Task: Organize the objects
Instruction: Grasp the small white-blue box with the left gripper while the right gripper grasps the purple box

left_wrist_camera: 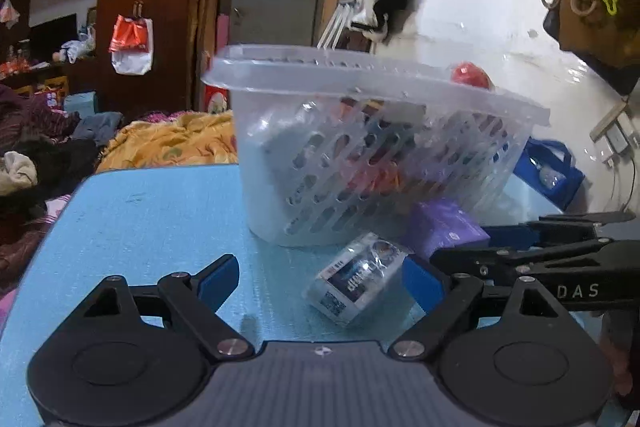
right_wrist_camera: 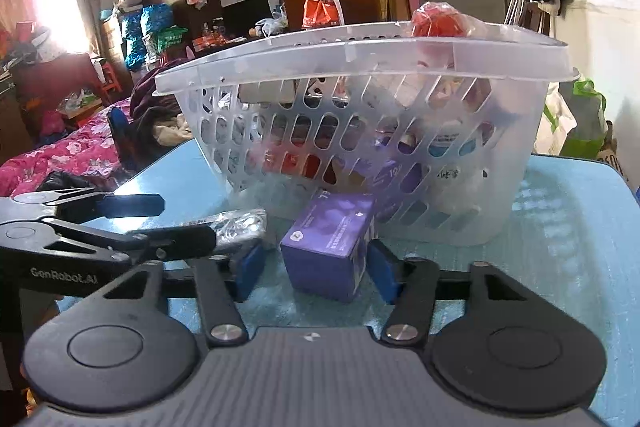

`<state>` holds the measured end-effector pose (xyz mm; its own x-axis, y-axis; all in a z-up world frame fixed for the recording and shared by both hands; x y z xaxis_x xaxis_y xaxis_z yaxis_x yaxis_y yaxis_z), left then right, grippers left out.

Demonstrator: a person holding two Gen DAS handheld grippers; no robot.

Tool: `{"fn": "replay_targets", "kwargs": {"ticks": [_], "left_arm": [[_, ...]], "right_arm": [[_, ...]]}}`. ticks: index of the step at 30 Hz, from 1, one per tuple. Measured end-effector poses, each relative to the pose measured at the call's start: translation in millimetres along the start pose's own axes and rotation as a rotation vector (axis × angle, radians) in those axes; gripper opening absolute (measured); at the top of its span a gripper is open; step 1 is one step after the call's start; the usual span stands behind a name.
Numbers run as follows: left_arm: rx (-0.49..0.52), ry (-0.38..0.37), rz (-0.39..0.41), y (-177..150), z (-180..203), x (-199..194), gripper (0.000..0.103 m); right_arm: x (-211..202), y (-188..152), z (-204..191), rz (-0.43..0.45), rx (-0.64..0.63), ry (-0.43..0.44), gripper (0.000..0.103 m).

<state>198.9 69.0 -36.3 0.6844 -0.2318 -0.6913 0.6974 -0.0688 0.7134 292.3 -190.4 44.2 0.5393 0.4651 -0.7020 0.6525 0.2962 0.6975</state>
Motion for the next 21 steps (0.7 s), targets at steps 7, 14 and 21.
{"fn": "replay_targets", "kwargs": {"ticks": [7,14,21], "left_arm": [[0.006,0.009,-0.027,2,3,5,0.082],[-0.02,0.009,0.04,-2,-1,-7,0.054],[-0.029,-0.026,0.117,-5,-4,-20,0.054]], "right_arm": [[-4,-1,2,0.021,0.016,0.007,0.048],[-7,0,2,0.042,0.023,0.02,0.048],[-14,1,1,0.086,0.017,0.016,0.048]]}}
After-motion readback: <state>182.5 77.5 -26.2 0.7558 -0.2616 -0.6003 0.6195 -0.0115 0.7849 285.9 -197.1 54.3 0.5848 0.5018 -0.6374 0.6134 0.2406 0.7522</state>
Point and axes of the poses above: each gripper's, at about its wrist camera, not at the fingertips, and x roughly the way its jaws point, z to its right, y to its top, the point moved 3 cm from there along x, roughly the way its jaws point, and after that the axes turned 13 degrees about -z, right-handed, at the moved point
